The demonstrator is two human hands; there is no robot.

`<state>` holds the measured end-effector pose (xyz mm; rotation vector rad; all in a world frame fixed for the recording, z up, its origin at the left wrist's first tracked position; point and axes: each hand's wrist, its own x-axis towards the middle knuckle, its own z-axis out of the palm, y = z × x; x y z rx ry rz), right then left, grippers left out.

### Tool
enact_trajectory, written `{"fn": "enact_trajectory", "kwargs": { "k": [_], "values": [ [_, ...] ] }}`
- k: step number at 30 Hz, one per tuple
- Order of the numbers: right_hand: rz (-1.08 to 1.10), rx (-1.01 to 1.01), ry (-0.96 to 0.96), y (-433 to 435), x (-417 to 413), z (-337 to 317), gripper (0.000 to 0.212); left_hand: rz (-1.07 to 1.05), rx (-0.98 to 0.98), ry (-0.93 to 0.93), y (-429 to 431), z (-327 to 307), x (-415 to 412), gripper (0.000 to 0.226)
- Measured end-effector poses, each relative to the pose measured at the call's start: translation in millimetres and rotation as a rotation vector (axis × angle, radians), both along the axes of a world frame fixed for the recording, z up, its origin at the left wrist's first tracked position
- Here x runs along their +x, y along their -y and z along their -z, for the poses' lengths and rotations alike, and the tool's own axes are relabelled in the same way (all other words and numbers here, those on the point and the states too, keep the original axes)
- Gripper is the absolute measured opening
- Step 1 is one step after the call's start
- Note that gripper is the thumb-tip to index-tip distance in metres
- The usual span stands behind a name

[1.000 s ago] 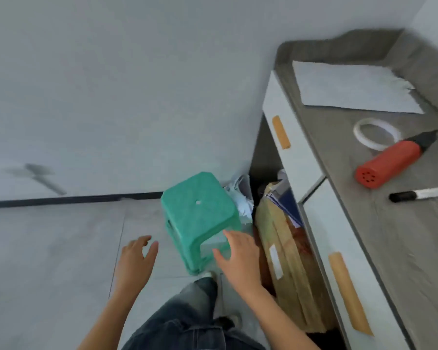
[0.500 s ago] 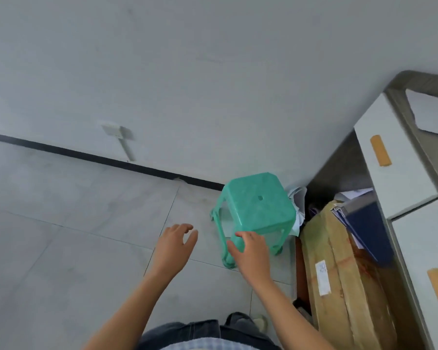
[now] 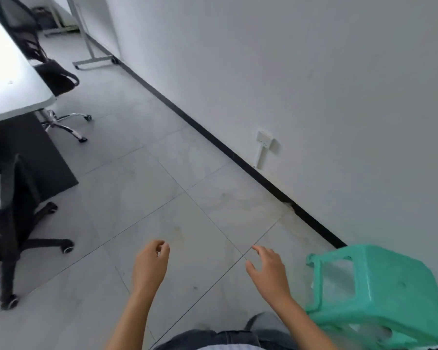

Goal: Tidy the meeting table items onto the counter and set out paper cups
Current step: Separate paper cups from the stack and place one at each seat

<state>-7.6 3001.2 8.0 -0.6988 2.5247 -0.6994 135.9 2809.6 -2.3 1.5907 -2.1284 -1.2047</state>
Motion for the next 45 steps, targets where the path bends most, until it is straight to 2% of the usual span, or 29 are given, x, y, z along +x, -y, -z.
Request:
{"fn": "enact_trajectory", "kwargs": {
  "k": [5, 9, 17, 22, 27, 35, 39, 45],
  "values": [
    [-0.158, 0.032, 0.035, 56, 3, 9, 0.045, -0.129, 0.035, -0.010, 21, 8, 25, 0.025],
    [-0.305, 0.014, 0.035, 120, -10, 12, 0.045, -0.193, -0.030, 0.002, 49, 7, 30, 0.028],
    [-0.547, -0.074, 0.001, 271, -79, 7, 0.044, -0.420, -0.137, -0.016, 138, 0, -10, 0.021],
    [-0.556, -0.123, -0.001, 345, -140, -2, 0.040, -0.487, -0.161, -0.023, 187, -10, -74, 0.020],
    [-0.680, -0.067, 0.081, 380, -155, 13, 0.040, -0.466, -0.087, 0.027, 202, -7, -115, 0.023],
    [-0.822, -0.025, 0.137, 445, -152, 20, 0.040, -0.731, -0.022, 0.085, 233, -1, -86, 0.022],
    [-0.886, -0.033, 0.106, 486, -142, 20, 0.038, -0.779, -0.036, 0.061, 277, 4, -76, 0.023],
    [-0.832, -0.051, 0.055, 566, -121, 13, 0.036, -0.747, -0.059, -0.024, 382, 2, -50, 0.025]
  ]
}}
